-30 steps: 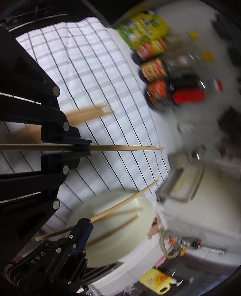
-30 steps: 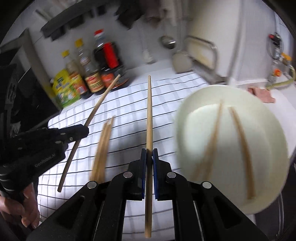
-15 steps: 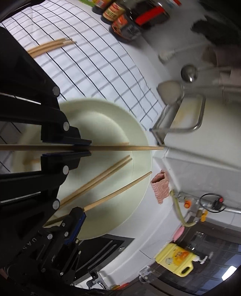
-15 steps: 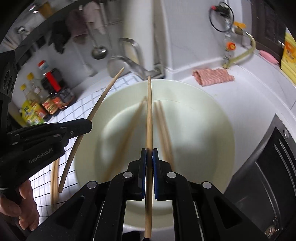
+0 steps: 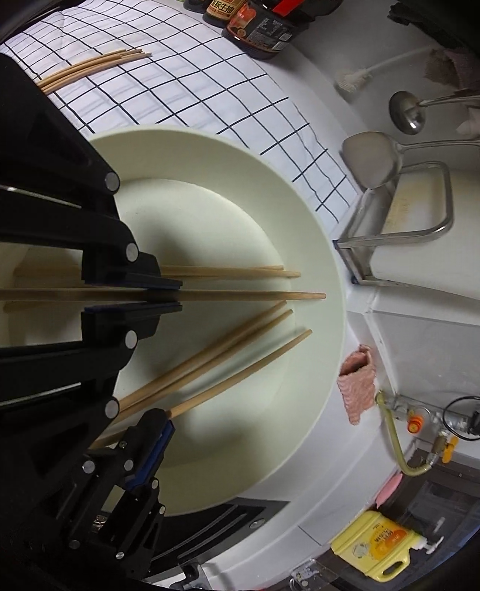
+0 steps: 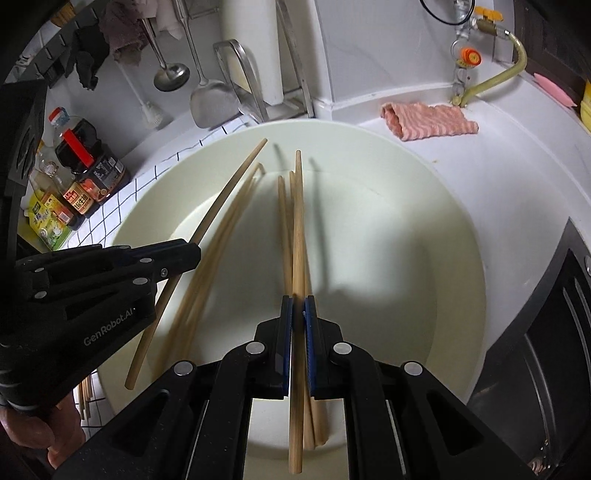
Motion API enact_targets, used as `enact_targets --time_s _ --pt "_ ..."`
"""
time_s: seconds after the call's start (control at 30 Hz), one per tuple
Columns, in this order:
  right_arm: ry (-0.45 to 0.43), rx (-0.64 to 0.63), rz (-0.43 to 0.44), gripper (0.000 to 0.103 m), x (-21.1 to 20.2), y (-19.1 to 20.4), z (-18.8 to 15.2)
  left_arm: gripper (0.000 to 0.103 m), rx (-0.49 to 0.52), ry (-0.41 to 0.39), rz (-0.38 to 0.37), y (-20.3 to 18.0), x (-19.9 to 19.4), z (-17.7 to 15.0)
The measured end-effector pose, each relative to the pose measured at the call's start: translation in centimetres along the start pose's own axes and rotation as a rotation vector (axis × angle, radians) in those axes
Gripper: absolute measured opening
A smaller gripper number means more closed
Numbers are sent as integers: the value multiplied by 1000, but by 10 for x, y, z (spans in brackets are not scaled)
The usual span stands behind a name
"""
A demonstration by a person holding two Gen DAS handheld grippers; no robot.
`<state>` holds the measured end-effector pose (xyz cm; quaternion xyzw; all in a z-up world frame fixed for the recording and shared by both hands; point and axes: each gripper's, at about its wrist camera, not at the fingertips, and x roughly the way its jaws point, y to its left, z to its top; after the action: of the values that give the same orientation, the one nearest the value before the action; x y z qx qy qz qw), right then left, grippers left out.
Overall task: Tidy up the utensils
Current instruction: 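Open the right tool over the basin while the left tool releases its chopstick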
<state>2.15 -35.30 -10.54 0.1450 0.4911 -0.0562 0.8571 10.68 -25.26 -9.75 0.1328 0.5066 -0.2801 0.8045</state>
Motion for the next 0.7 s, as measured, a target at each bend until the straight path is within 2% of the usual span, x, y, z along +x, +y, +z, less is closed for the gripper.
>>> enact_targets --time_s 0.23,0.3,0.33,0.37,0.4,0.43,0.47,0.7 --pt "22 5 6 7 8 -8 2 8 -19 10 11 1 4 2" --pt "20 7 4 7 7 -9 2 12 -20 7 23 1 3 2" --pt "17 11 3 9 6 -11 3 21 -22 7 29 1 2 2" --pt "9 22 1 17 4 -12 3 33 -26 6 34 2 1 2" --pt "-1 30 1 19 1 -14 4 40 -32 -1 37 3 -2 2" --pt "-10 32 -1 19 -1 -15 4 52 -37 -11 40 4 -4 1" --pt "-16 29 -4 19 -3 -15 5 55 -43 -23 47 5 -8 1" --pt "-31 32 -9 19 -15 -14 1 60 -63 -39 64 10 -24 -6"
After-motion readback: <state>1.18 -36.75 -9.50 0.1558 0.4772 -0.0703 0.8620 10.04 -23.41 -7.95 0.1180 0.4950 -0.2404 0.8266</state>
